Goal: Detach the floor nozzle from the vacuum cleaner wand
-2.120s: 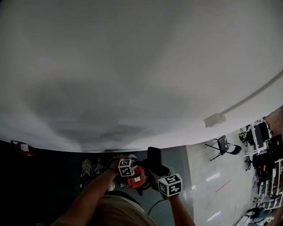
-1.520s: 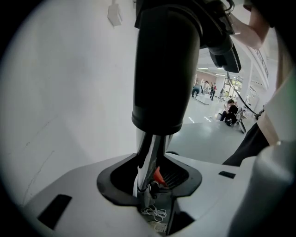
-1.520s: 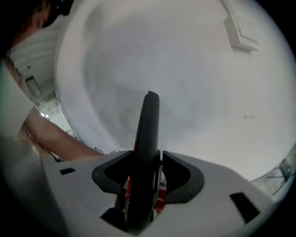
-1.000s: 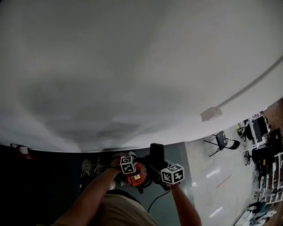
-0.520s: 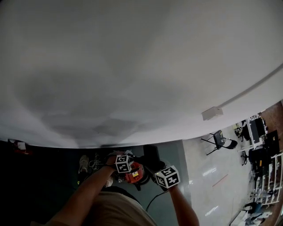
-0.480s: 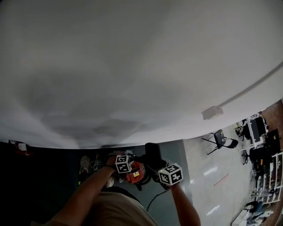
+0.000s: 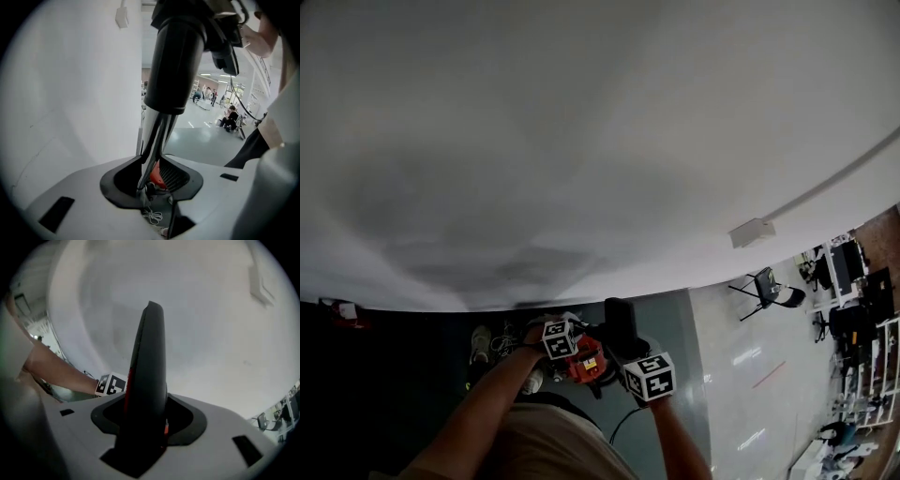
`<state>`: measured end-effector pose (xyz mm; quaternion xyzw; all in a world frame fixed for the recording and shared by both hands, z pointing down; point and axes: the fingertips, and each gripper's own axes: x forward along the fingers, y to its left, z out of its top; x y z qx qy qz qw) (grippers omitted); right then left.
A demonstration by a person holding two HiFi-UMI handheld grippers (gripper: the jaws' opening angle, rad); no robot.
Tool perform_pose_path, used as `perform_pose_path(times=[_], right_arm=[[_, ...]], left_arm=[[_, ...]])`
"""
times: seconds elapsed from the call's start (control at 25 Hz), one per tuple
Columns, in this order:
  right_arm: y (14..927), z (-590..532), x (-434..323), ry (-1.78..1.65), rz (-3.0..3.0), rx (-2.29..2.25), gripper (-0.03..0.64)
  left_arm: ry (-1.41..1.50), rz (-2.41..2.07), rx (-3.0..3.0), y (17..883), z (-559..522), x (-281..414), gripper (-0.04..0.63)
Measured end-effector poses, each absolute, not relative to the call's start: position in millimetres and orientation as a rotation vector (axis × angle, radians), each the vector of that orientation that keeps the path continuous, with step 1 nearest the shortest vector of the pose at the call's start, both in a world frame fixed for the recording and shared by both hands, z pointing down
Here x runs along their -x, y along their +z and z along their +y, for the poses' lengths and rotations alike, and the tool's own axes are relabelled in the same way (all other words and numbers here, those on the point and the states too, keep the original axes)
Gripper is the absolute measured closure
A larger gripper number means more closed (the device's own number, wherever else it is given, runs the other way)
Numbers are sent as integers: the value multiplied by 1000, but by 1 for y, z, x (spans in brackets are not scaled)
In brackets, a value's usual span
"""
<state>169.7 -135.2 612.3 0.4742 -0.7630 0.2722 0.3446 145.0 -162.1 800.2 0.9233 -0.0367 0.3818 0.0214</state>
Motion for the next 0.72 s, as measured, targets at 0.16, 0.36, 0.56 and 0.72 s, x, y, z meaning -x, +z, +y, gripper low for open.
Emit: perform_pose_path(times=[0.16, 0.36, 0.56, 0.72], right_arm=[[611, -139, -165, 691, -2000, -1196, 387], [612, -138, -144, 674, -2036, -1108, 387], [614, -144, -161, 744, -2103, -1025, 387], [611, -139, -154, 614, -2037, -1015, 388]], left_arm=[[1114, -70, -2907, 792, -158, -145, 443], [991, -110, -2916, 786, -163, -171, 403], [973, -127, -2962, 785, -165, -174, 461], [1016, -48, -3000, 788, -162, -177, 468]])
